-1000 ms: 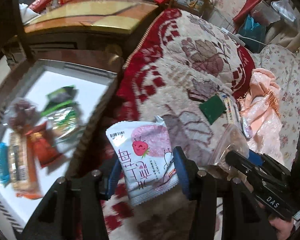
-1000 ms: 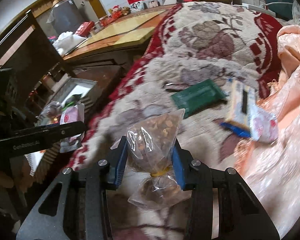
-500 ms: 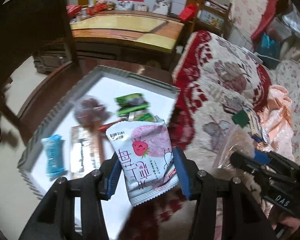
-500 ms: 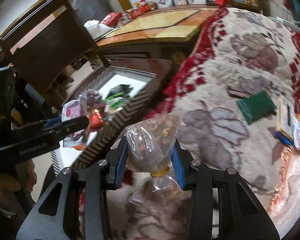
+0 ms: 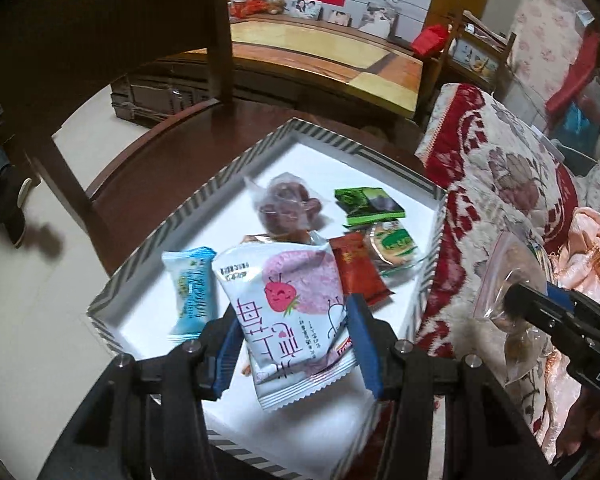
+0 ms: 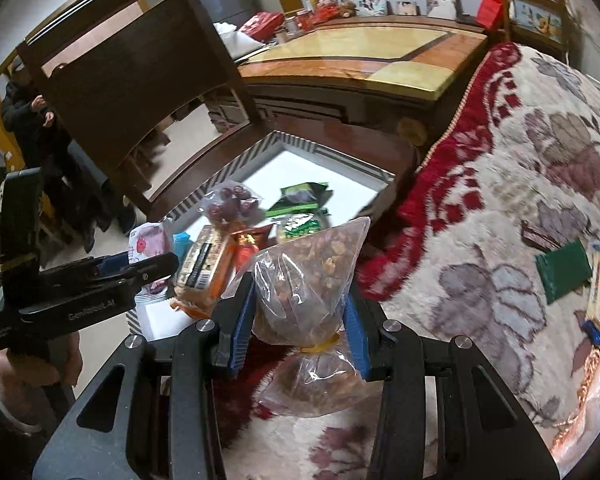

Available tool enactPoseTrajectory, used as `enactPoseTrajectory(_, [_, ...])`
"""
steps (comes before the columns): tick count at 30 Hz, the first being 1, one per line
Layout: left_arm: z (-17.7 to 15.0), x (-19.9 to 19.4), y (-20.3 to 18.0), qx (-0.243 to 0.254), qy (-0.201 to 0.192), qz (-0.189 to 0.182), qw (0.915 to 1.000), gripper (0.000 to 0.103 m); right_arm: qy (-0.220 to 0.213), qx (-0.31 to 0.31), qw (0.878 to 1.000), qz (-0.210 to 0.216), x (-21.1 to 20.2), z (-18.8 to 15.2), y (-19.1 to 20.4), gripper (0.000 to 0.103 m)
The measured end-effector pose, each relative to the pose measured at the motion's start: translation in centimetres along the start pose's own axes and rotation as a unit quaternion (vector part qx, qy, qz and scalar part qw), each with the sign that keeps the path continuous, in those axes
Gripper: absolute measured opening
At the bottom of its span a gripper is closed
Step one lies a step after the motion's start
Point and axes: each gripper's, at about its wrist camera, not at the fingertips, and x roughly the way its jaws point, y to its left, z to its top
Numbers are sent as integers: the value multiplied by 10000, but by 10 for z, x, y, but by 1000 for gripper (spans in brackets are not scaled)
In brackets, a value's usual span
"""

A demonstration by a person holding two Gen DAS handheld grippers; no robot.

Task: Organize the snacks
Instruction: 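Carry the strawberry packet and nut bag over the white tray, then lower both packets into the tray and open both tools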

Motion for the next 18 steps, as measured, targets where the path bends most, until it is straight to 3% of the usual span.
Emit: enactPoseTrajectory(18, [5,10,18,-53,-73,163,9998,53,152,-321,9993,65,28,21,36,40])
